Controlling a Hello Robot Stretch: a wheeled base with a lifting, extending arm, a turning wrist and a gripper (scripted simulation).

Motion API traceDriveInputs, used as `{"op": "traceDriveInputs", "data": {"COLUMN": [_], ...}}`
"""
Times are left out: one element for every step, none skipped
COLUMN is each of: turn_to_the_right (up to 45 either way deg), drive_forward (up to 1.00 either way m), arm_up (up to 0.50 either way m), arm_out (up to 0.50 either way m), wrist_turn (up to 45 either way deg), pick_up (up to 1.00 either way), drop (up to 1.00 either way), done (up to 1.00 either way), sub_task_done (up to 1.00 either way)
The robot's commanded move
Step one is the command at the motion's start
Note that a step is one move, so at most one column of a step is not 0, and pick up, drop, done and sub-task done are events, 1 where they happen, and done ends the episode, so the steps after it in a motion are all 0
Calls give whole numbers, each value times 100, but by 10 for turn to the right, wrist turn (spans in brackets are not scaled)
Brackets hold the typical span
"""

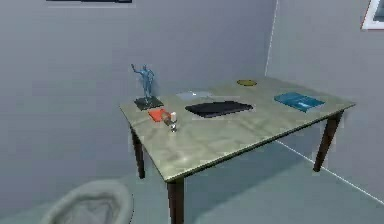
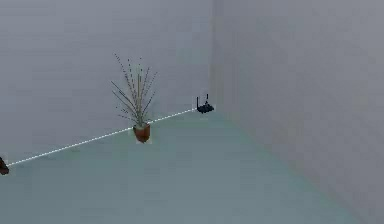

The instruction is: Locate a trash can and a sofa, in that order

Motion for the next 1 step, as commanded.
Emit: {"op": "traceDriveInputs", "data": {"turn_to_the_right": [-450], "drive_forward": [0], "arm_up": [0], "arm_out": [0], "wrist_turn": [0], "pick_up": [0], "drop": [0], "done": [0], "sub_task_done": [0]}}
